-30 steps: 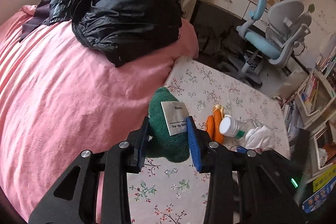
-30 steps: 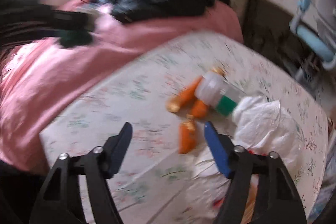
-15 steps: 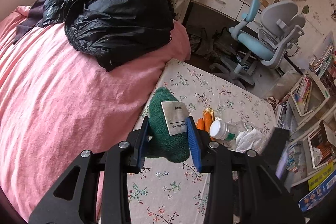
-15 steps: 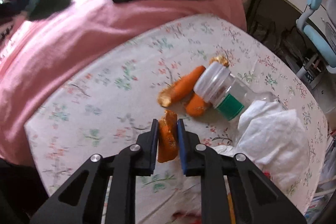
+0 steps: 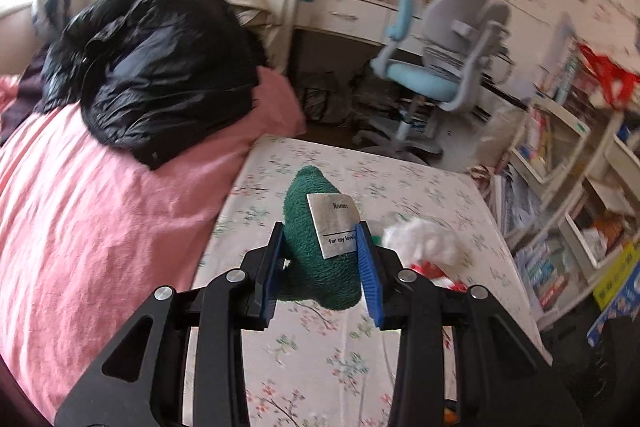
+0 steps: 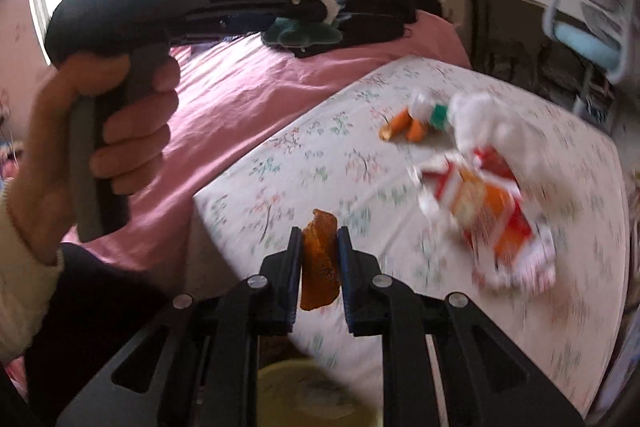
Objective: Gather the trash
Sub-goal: 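Carry both items over the yellow bin and open both tools to drop them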
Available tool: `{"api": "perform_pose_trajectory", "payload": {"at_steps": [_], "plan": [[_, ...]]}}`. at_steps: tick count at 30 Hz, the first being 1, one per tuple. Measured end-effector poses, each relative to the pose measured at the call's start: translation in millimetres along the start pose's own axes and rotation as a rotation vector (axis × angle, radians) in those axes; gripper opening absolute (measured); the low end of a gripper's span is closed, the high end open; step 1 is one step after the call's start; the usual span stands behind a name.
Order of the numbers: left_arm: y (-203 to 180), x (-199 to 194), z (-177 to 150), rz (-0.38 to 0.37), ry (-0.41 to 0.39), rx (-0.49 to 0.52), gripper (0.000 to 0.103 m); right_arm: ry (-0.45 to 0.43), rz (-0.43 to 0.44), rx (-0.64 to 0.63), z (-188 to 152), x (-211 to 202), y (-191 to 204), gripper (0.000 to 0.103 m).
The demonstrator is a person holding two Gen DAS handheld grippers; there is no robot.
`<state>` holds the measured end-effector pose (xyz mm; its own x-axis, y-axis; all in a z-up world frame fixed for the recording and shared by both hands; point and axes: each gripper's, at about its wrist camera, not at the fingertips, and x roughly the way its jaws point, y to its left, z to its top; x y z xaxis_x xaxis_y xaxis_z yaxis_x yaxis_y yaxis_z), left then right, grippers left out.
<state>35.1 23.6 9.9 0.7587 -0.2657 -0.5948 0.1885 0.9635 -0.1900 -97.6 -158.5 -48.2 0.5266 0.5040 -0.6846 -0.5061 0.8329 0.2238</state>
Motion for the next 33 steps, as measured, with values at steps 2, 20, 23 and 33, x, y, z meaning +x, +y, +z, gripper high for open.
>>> {"api": "perform_pose_trajectory", "payload": {"at_steps": [2,20,23,33], "plan": [[-13,-10,-9,-0.012,-0.006,0.031,0.034,0.002,0.003,0.015,-10,-9,1,0.018],[-36,-78,-121,-0.031,0.097,0.015,0.034,0.184,-0.006,0.107,-96,-10,14,0.056],[-37,-80,-135,-0.025,0.133,0.012,0.034,0.087,-0.061,0.169,-91,-27,-1,0.06],[-82,-74,-220,-0.026,0.438,0.172,0.035,-0.171,-0.186,0.272,-84,-71,-26,0.072]]}}
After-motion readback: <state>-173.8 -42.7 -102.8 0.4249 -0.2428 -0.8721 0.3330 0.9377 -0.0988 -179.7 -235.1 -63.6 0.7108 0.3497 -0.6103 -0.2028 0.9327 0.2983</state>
